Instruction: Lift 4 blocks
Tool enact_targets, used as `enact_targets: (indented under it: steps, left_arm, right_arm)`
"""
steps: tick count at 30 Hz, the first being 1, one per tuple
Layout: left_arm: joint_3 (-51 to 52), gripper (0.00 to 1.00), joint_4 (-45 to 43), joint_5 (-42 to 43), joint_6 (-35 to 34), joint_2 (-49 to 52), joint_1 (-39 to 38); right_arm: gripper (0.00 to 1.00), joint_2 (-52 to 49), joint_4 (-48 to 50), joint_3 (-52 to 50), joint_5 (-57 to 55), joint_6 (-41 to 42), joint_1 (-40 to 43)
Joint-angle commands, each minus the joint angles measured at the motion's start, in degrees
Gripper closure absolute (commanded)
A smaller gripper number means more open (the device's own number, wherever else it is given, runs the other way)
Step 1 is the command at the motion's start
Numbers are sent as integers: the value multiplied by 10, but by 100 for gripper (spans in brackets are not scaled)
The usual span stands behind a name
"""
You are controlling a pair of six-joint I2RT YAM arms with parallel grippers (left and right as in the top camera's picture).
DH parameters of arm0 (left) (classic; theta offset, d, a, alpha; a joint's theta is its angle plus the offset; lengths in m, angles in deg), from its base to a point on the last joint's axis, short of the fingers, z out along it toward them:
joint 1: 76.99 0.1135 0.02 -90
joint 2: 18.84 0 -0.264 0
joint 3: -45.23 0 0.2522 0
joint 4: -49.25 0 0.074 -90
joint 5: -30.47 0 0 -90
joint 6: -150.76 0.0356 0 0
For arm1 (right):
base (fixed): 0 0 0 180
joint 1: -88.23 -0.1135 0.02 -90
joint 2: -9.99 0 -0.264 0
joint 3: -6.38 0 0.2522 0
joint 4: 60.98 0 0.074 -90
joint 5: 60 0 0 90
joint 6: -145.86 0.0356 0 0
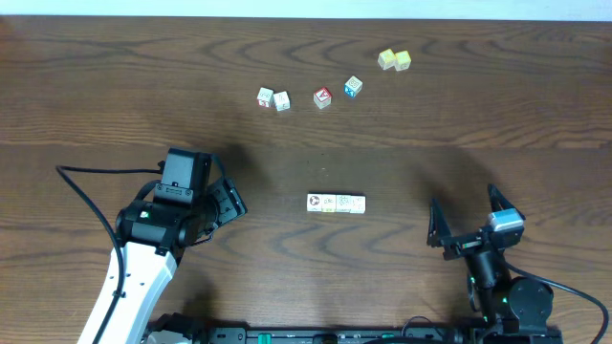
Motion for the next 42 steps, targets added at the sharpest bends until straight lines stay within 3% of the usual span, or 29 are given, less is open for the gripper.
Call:
enact_targets:
  steps: [1, 5, 13, 20, 42]
  left_arm:
    - [-8, 26, 2, -7, 0, -1, 3]
    - [-8, 26, 2, -7, 0, -1, 3]
    - [-8, 26, 2, -7, 0, -1, 3]
    - [-8, 26, 2, -7, 0, -1, 3]
    - [-8, 26, 2, -7, 0, -1, 3]
  right_arm:
    - [1, 6, 37, -24, 6, -11, 4]
    - [1, 6, 85, -59, 5, -20, 10]
    - [1, 6, -4, -58, -11, -26, 44]
    - [1, 6, -3, -58, -20, -85, 47]
    - [1, 6, -15, -57, -118, -23, 59]
